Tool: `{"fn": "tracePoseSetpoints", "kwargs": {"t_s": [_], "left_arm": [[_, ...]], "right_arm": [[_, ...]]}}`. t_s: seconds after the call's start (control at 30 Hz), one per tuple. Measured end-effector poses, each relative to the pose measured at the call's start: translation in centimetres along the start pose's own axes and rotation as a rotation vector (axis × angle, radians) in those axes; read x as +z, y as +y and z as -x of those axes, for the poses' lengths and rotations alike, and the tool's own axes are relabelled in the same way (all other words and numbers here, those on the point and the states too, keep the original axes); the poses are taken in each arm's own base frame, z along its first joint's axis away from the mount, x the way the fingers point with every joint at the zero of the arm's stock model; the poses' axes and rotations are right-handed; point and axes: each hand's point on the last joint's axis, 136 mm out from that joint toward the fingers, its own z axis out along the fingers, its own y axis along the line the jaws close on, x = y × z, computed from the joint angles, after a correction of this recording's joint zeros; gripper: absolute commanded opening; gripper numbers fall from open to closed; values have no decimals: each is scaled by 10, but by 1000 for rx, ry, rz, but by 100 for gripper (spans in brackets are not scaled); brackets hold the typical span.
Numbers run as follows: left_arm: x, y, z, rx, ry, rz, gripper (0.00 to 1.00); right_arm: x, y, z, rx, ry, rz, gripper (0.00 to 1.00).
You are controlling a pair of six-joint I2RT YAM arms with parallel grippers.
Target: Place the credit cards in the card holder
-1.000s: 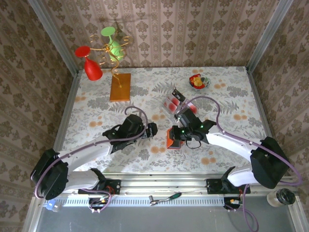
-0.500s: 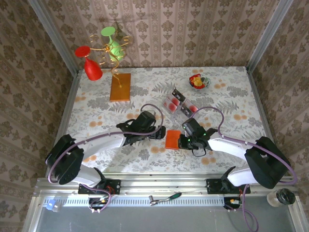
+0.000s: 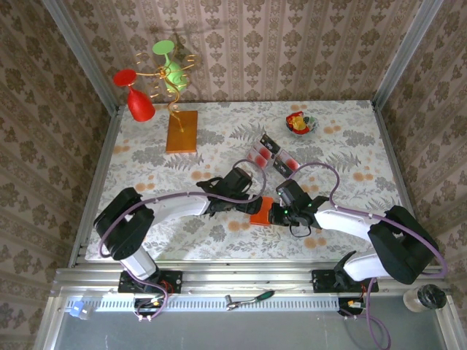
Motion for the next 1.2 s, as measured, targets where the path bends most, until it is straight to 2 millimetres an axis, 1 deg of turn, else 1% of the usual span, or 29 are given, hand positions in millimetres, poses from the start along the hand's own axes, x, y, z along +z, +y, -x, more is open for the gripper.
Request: {"fn": "tracePoseSetpoints", "kwargs": {"t_s": [0.23,0.57,0.87,1.03,1.13,1.2], "left_arm": [[12,-2,-7,37,35,11,100],[16,-11,-17,79,62,7,100],[19,1,-27,90,93,68,100],[23,2,-30,93,102,79,100],[23,1,-31,98,97,85,100],[23,1,-31,103,92,92,100]], "right_arm": [[0,1,0,4,-1,4,9],[0,1,0,4,-1,4,9],[0,1,0,4,-1,4,9],[0,1,0,8,4,8,10],[-6,-2,3,27,1,12,11],[-18,-5,12,51,-32,20,11]]}}
